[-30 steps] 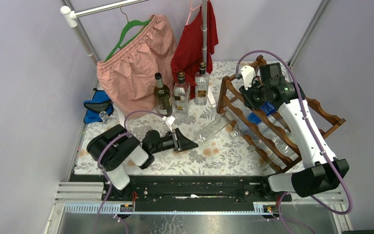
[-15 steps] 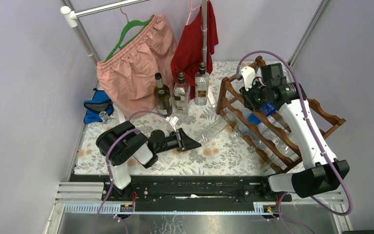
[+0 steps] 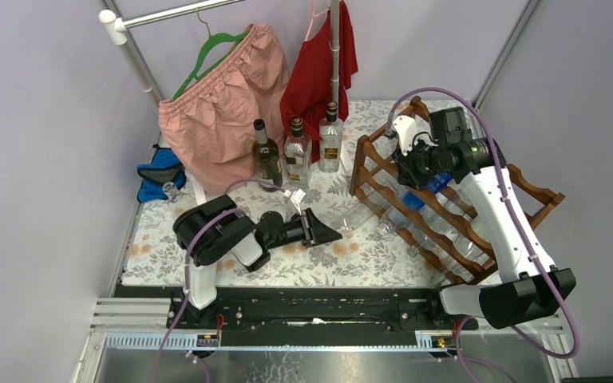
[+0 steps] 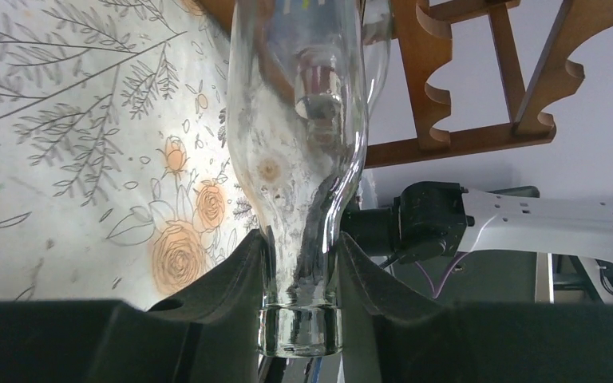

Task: Put the wine bottle on the wine rack
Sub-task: Place the wine bottle in the wine rack.

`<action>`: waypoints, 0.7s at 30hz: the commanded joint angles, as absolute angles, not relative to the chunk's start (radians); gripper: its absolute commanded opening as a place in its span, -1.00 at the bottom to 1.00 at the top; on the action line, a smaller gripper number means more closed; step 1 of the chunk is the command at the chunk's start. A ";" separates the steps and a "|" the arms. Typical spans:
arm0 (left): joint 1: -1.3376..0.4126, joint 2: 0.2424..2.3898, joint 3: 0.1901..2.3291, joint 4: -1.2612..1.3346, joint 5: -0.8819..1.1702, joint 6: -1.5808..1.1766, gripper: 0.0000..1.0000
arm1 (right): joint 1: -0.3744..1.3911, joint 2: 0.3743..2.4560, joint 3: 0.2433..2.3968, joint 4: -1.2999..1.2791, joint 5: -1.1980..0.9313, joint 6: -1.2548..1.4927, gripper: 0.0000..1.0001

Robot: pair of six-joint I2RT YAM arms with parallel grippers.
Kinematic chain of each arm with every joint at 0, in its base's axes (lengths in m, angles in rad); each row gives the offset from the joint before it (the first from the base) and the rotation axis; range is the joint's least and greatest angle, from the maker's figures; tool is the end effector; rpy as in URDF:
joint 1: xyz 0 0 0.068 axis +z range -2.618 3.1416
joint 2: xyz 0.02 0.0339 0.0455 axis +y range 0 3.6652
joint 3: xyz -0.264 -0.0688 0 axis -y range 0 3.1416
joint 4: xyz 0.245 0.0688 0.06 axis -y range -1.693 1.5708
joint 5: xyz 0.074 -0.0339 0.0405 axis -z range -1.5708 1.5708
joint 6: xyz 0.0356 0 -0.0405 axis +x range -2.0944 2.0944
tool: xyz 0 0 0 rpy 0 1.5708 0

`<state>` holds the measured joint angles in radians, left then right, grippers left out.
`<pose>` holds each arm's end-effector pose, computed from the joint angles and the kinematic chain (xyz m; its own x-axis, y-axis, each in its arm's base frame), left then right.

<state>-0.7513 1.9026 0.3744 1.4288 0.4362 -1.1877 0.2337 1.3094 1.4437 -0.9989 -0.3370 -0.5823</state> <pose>0.1959 -0.2036 0.1103 -0.8859 -0.3229 -0.3331 0.2788 0.2032 -0.9386 0.2467 0.0708 0.3789 -0.3832 -0.6247 -0.6803 -0.7639 0.6284 -0.1468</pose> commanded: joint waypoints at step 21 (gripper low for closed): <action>-0.820 2.169 0.686 1.605 0.262 -1.250 -1.00 | 0.248 1.246 1.419 -1.054 -0.482 -0.621 -0.98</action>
